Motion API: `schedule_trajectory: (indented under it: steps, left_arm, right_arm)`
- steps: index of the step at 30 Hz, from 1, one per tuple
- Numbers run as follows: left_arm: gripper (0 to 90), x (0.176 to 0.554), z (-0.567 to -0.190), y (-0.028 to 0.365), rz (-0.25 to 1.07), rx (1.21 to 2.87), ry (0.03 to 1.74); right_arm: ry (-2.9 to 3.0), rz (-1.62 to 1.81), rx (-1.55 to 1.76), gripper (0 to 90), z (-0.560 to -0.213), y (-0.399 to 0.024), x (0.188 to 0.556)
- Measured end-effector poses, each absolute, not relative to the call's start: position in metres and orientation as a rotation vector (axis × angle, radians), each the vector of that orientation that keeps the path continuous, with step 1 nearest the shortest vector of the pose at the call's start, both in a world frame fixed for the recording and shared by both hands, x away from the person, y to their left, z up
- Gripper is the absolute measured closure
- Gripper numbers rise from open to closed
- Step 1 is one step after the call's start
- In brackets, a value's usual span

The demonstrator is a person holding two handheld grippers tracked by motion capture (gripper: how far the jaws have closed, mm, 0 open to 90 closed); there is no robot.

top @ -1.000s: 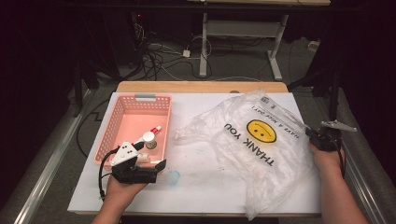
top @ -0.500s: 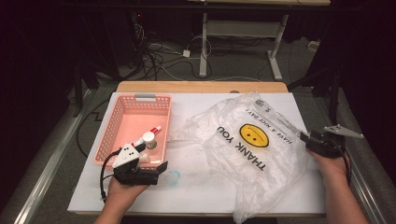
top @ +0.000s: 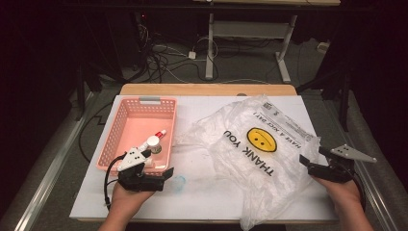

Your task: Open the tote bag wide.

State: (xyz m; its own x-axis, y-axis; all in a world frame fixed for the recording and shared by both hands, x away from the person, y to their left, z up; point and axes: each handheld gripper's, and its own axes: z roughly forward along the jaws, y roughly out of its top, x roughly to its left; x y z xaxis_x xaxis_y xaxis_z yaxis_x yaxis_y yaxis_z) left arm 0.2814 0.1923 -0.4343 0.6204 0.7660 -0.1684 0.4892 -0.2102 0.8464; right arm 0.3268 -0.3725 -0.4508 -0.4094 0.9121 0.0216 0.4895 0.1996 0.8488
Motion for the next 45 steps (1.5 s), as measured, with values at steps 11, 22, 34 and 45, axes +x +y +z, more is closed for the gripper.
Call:
schedule_trajectory:
  steps: [11,22,34,45]
  left_arm:
    - [0.0,0.281,-0.432,0.194,0.409,1.869,1.008]
    - [0.0,0.276,-0.432,0.19,0.398,1.857,0.974]
    - [0.0,0.272,-0.433,0.187,0.416,1.856,0.963]
    - [0.0,0.269,-0.433,0.188,0.415,1.862,0.964]
  right_arm:
    - [2.075,1.171,1.192,0.1,-0.446,-0.313,0.325]
    - [2.18,1.232,1.067,6.5,-0.436,-0.253,0.348]
    - [2.409,1.237,0.941,37.8,-0.452,-0.2,0.352]
    - [2.584,1.029,0.863,36.7,-0.488,-0.181,0.343]
